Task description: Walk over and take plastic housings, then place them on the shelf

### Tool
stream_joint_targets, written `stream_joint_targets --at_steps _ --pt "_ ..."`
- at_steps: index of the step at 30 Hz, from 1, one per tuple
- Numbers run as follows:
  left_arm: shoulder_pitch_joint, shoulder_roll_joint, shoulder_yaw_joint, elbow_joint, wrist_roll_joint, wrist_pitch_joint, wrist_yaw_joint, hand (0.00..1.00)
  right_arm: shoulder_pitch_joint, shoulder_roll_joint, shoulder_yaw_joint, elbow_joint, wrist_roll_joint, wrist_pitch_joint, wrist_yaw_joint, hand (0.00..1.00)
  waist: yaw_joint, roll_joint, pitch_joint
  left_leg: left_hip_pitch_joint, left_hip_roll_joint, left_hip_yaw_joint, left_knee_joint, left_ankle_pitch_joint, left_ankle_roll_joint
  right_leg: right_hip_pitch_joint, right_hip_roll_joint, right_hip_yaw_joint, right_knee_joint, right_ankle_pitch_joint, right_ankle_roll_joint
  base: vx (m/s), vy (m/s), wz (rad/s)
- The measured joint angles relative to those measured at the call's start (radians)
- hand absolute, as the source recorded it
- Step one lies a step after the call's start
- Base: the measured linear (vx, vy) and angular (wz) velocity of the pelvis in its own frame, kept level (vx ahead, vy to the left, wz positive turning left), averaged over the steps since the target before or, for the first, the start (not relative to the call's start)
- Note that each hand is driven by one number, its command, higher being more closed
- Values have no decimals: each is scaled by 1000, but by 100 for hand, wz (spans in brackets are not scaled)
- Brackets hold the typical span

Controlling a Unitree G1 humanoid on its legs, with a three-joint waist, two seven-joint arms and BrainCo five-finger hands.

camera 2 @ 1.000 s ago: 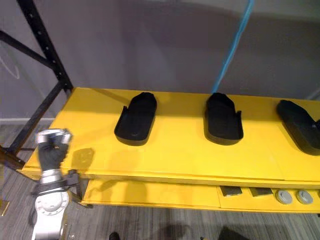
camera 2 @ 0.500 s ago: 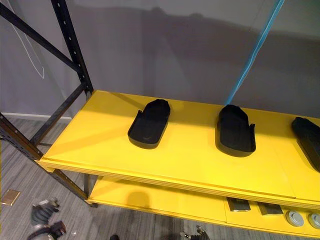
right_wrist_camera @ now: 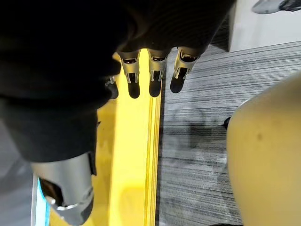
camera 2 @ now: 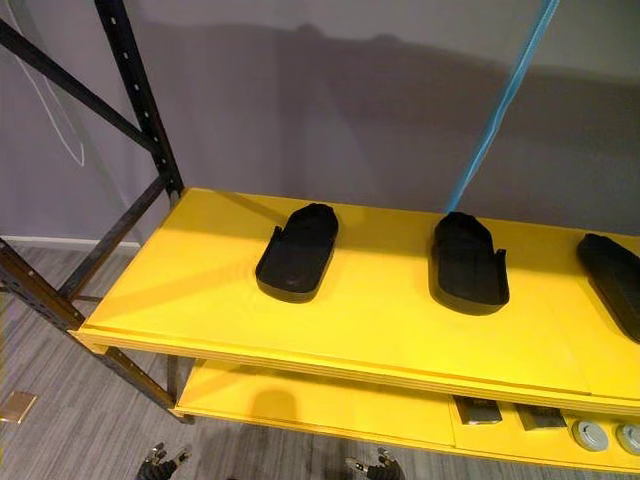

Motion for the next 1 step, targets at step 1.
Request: stream_joint_targets --at_steps 1 --pt "-1 2 -2 3 3 0 0 0 0 0 -3 2 0 0 0 0 0 0 0 1 0 2 -1 0 0 0 0 1 0 0 0 18 8 -9"
